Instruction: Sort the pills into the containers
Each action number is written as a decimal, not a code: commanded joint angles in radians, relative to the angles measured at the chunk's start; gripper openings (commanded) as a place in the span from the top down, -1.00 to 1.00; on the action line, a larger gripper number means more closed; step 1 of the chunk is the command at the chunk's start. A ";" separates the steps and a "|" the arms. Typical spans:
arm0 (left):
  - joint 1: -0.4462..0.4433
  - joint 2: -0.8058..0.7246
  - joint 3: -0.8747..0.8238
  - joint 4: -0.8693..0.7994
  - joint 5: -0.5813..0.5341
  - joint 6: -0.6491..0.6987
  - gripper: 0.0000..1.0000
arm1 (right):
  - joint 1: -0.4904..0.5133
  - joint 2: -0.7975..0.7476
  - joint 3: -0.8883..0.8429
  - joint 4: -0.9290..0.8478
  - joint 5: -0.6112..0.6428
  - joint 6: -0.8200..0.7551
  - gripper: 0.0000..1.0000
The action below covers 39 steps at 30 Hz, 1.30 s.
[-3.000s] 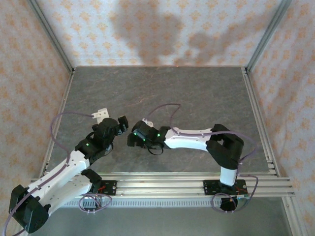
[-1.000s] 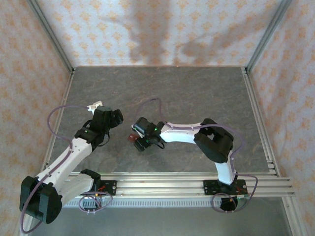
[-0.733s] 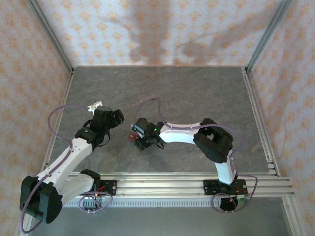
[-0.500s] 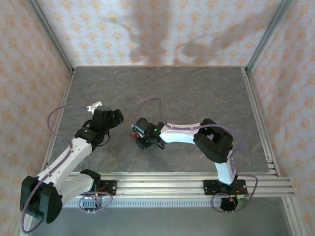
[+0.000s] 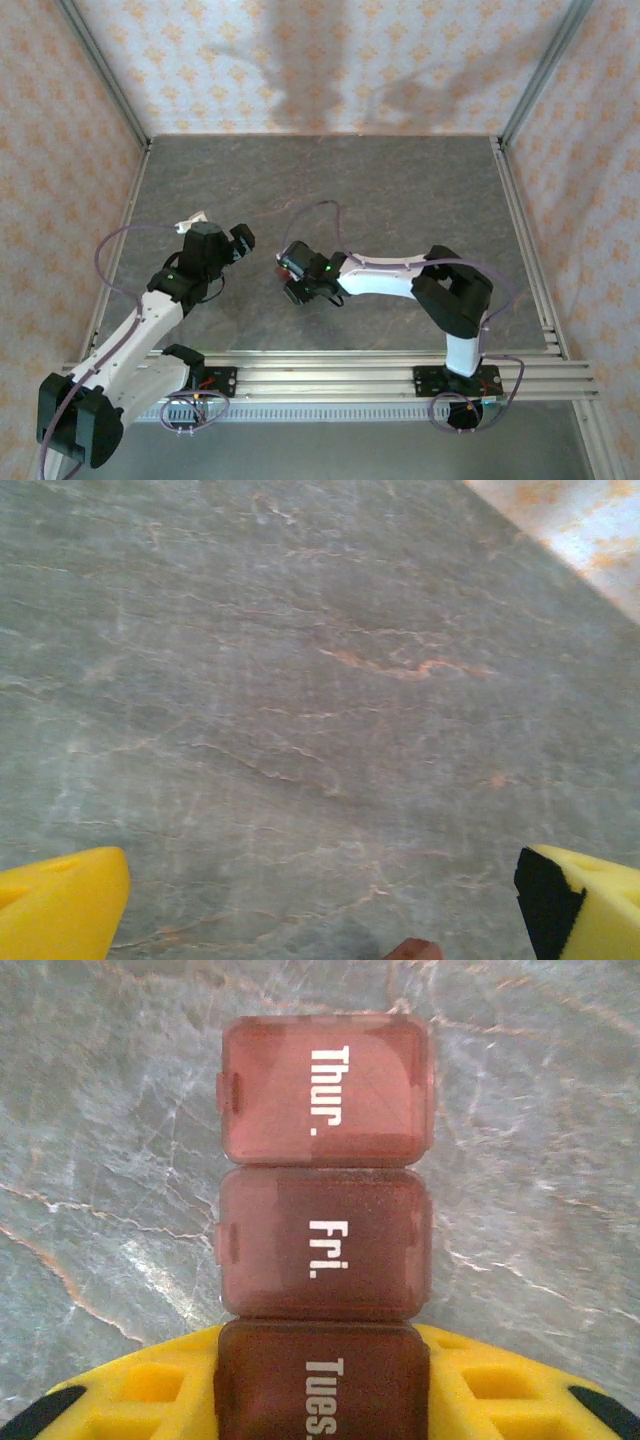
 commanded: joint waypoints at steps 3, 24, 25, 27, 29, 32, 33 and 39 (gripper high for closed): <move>0.008 -0.023 -0.031 0.121 0.162 -0.102 -0.99 | -0.047 -0.106 -0.020 0.015 -0.007 0.026 0.18; -0.075 0.139 -0.079 0.550 0.397 -0.319 -0.93 | -0.098 -0.181 0.040 0.004 -0.091 0.135 0.16; -0.081 0.152 -0.082 0.571 0.397 -0.326 -0.93 | -0.099 -0.176 0.040 0.006 -0.092 0.142 0.16; -0.091 0.173 -0.091 0.608 0.397 -0.341 -0.92 | -0.098 -0.173 0.036 0.014 -0.094 0.155 0.16; -0.100 0.187 -0.104 0.645 0.393 -0.360 -0.92 | -0.098 -0.172 0.032 0.022 -0.097 0.164 0.16; -0.107 0.196 -0.117 0.676 0.387 -0.379 -0.91 | -0.099 -0.171 0.026 0.028 -0.099 0.172 0.16; -0.108 0.197 -0.121 0.683 0.386 -0.383 -0.91 | -0.098 -0.170 0.025 0.032 -0.099 0.174 0.16; -0.116 0.193 -0.134 0.710 0.379 -0.407 -0.91 | -0.098 -0.166 0.021 0.043 -0.099 0.184 0.16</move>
